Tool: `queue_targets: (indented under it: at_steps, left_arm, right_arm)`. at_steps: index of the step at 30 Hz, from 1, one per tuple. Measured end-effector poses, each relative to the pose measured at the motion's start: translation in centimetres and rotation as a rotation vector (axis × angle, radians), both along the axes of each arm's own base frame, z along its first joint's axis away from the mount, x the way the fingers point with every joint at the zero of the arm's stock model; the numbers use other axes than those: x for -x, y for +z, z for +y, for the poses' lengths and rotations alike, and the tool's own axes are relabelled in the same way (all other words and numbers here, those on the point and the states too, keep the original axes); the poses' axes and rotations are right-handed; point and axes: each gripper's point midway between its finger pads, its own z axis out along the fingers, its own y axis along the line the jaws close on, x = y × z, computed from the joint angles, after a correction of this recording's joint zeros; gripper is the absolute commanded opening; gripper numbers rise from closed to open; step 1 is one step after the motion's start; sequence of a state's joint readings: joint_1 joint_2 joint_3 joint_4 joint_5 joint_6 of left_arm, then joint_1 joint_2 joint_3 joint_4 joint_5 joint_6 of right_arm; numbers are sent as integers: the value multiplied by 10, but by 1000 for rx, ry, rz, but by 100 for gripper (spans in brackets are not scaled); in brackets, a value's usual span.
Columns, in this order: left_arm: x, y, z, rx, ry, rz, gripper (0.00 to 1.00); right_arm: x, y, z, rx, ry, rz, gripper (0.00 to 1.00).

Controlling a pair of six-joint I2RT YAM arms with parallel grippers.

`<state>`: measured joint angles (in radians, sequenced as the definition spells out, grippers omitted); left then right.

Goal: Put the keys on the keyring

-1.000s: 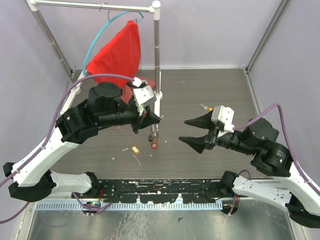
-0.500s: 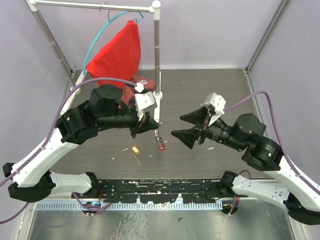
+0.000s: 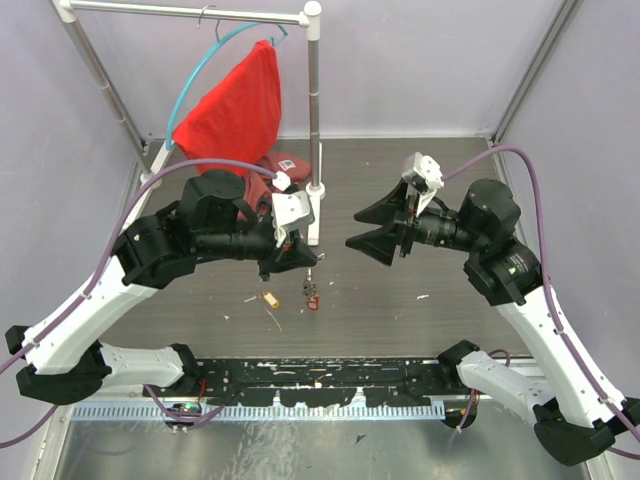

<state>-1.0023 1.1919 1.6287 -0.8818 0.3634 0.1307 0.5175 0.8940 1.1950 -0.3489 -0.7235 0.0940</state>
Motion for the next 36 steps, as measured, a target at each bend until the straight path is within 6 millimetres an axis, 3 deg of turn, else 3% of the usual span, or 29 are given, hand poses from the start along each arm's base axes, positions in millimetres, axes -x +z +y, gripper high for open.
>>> queue_targets:
  at_steps: [5, 11, 17, 24, 30, 36]
  left_arm:
    - [5, 0, -3, 4, -33, 14, 0]
    - [7, -2, -8, -2, -61, 28, 0]
    - [8, 2, -15, 6, -86, 38, 0]
    - [7, -1, -20, -1, -95, 48, 0]
    - [7, 8, -24, 21, -108, 40, 0]
    - [3, -1, -30, -2, -109, 59, 0]
  right_arm:
    - [33, 13, 7, -38, 207, -42, 64]
    - [49, 12, 9, -26, 322, -52, 62]
    - [49, 5, 12, -5, 367, -35, 56]
    - [44, -3, 14, 17, 374, 0, 53]
    - [43, -4, 15, 22, 377, 4, 52]
    - [41, -5, 17, 25, 380, 15, 47]
